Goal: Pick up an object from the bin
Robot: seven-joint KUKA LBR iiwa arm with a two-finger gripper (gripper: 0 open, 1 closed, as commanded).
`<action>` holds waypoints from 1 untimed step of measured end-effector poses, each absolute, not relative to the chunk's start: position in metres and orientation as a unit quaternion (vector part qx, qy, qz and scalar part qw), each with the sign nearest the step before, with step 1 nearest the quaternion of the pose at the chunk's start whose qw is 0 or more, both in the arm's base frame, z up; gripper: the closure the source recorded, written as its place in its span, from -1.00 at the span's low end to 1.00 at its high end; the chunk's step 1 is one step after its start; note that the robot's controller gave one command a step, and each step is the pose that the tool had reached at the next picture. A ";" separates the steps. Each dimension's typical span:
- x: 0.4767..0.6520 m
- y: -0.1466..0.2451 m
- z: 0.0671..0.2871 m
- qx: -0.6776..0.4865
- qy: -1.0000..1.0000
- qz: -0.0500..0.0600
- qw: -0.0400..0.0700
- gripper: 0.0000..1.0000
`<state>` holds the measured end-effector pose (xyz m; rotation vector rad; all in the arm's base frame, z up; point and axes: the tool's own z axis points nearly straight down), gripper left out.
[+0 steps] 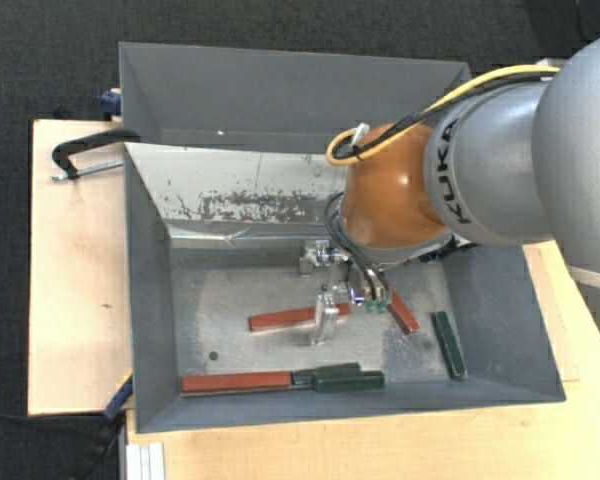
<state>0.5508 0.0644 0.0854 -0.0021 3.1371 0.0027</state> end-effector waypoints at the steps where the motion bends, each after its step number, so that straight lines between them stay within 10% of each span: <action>1: 0.546 0.070 0.071 -0.047 0.999 0.001 0.000 1.00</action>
Offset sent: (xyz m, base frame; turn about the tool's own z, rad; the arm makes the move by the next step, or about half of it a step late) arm 0.0000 0.0000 0.0000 0.0000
